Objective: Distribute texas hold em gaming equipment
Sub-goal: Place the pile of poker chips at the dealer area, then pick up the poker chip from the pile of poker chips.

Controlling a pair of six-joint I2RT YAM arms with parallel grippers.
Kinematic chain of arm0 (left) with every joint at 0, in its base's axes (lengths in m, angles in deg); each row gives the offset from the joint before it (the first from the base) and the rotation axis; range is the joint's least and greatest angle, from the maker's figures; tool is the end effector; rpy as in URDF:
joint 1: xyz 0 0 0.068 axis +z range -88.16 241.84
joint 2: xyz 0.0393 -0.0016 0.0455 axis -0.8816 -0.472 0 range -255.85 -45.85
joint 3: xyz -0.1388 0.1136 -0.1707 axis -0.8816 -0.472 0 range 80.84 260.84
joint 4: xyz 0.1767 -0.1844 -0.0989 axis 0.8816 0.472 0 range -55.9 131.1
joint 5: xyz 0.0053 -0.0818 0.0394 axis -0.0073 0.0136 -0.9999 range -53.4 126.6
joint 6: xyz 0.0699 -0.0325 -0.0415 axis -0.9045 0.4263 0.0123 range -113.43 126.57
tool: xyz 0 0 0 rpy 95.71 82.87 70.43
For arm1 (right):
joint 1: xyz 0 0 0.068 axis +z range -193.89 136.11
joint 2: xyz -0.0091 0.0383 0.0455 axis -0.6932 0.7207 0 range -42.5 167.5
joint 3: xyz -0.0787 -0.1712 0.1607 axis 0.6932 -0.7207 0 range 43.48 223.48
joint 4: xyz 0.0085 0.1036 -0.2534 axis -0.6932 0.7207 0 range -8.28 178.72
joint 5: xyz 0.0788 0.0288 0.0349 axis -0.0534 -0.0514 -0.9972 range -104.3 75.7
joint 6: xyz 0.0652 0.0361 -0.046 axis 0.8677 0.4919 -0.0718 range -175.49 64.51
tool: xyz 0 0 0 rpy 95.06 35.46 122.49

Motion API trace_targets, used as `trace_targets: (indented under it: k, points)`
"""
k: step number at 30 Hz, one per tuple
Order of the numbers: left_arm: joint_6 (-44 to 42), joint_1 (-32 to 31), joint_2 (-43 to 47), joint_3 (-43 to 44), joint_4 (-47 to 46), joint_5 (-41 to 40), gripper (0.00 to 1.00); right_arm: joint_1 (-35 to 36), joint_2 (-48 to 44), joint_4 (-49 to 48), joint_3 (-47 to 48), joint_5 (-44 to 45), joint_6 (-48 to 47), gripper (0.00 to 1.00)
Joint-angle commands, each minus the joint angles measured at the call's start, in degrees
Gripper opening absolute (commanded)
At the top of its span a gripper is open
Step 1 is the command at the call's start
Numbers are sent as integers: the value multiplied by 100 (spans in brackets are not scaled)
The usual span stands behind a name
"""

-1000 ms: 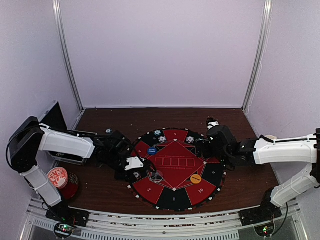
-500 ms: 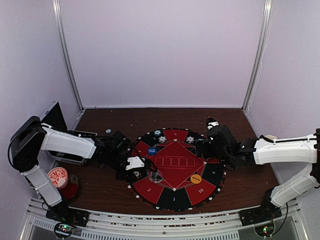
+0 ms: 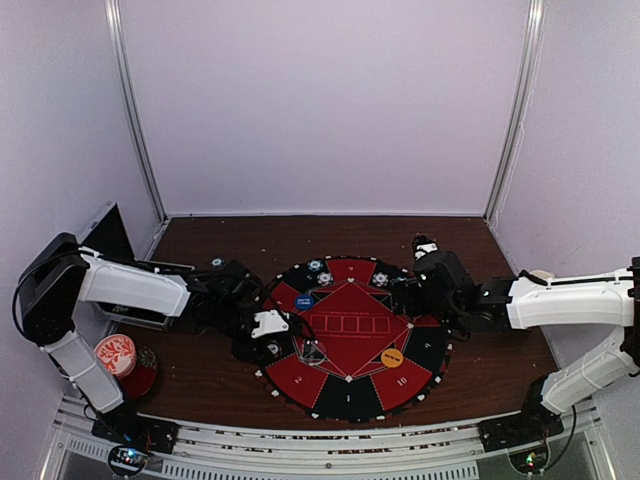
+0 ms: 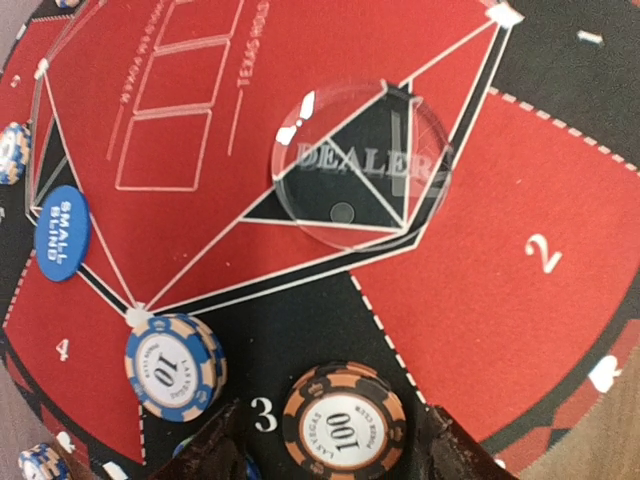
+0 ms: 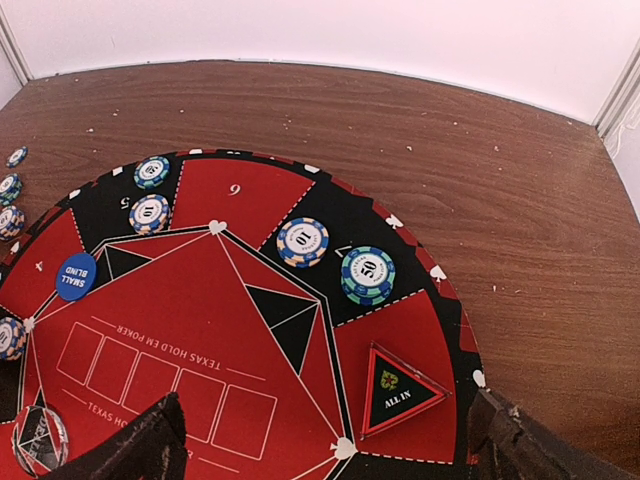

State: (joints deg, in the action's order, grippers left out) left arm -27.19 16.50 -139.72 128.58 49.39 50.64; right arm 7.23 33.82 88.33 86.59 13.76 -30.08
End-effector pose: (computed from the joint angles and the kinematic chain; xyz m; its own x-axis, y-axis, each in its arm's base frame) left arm 0.2183 -0.2477 0.0752 -0.0844 0.8523 -0.5162 0.9845 0.1513 0.0888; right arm 0.2306 0.2277 0.1621 -0.5604 -0.0918 -0.8231 -0.2432 0.9683 0.0575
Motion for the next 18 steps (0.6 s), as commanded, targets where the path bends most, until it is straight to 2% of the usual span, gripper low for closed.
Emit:
trace_targets:
  k: [1,5,10,13,18]
  points:
    - [-12,-11,648,66,179,311,63,39,-2,-2,61,0,-44,100]
    - [-34,153,1334,-95,272,316,72,41,-19,6,62,-24,-44,100]
    - [87,934,1768,-53,320,283,85,39,-54,0,49,-43,-39,100]
    - [233,1452,1665,121,429,173,90,47,-51,7,56,-33,-44,100]
    - [432,1962,1048,354,445,-113,92,48,-88,17,54,-24,-45,100]
